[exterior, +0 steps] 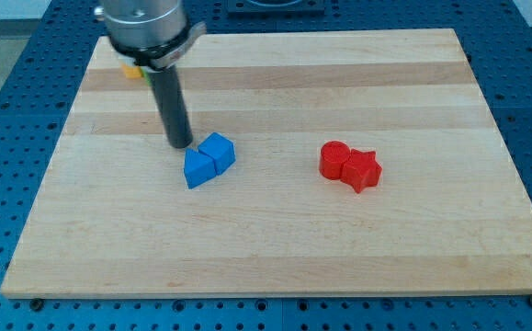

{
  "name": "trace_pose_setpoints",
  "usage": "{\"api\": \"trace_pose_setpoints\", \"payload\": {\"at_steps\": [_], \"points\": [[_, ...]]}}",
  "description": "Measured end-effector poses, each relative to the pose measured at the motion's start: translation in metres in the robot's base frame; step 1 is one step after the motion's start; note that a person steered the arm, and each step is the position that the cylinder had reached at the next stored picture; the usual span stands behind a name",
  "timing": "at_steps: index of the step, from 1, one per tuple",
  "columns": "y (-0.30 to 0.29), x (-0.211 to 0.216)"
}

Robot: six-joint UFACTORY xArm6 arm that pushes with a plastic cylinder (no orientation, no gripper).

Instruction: Separate blue triangle from the blue cube

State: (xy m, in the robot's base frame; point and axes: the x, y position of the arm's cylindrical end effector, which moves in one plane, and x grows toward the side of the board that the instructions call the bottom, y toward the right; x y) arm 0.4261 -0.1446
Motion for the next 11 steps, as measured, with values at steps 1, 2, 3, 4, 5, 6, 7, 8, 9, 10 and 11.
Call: {"api": "trace_pose_setpoints", "payload": {"at_steps": [1, 2, 3, 4, 5, 6, 7, 8, 9, 10, 11], "points": [[-0.024, 0.025], [-0.002, 0.073], [0.029, 0.086], [0.034, 0.073], [0.034, 0.048], [0.034, 0.026], [0.034, 0.009], [0.038, -0.003], [0.033, -0.010], [0.018, -0.012], [0.015, -0.024]]}}
